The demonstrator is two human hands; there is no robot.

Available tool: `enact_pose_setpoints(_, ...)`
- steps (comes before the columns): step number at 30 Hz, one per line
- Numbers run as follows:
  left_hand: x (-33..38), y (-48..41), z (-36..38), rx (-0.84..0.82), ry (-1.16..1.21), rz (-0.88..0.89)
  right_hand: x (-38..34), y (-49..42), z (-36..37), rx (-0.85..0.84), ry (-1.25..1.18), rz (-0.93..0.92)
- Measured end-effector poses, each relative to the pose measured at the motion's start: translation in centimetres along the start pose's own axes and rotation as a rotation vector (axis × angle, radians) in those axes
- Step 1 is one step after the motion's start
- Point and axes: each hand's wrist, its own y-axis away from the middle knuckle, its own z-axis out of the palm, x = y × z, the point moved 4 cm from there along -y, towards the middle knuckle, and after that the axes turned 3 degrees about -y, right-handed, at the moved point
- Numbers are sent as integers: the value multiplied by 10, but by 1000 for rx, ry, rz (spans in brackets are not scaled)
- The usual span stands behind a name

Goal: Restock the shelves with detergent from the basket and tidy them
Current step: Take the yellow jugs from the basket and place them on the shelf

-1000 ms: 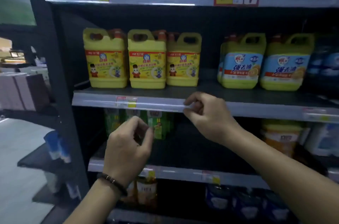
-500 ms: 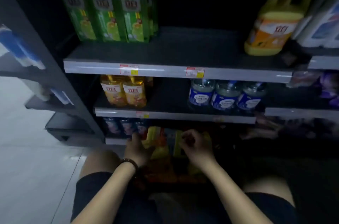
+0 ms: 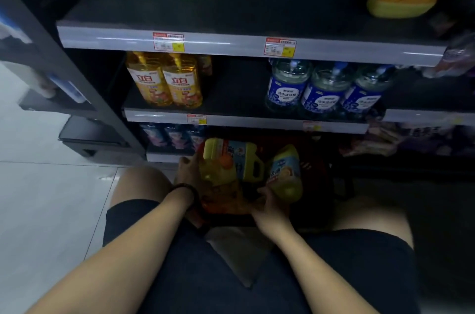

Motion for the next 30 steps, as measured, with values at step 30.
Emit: enact_pose_setpoints(30, 116, 69, -128, -64, 477, 404, -91, 21, -82, -135, -163, -419)
